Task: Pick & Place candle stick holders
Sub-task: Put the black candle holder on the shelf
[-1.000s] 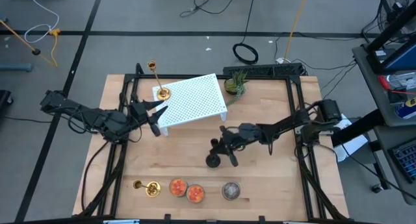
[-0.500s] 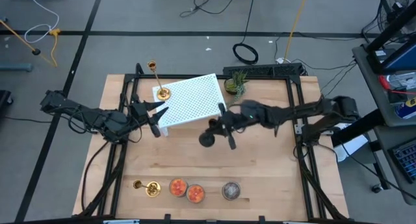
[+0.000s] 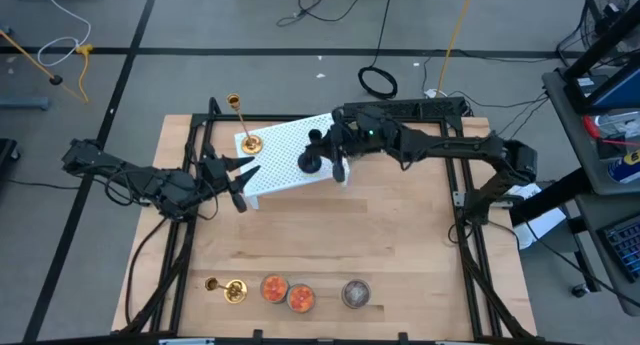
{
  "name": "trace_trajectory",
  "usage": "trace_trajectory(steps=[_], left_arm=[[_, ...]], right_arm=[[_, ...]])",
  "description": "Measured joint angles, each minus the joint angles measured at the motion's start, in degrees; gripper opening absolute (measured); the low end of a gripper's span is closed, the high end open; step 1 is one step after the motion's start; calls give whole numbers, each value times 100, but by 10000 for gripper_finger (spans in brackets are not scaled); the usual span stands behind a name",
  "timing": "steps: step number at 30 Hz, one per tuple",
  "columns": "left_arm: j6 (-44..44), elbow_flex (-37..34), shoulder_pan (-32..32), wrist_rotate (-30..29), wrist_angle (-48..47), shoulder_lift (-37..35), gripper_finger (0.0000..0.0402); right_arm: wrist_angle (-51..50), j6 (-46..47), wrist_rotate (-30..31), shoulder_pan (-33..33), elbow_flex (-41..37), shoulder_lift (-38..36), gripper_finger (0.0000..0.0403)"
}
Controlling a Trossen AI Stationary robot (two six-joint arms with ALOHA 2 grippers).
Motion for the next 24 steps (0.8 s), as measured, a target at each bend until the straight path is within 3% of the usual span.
trace_trajectory(steps=[13,24], left_arm=[[-18,0,-17,2,13,0,129],[-17,0,-17,2,-3,0,129]], right_arm=[[216,81,4,-1197,-6,702,9],[617,-52,-119,-1379,-6,897,9]])
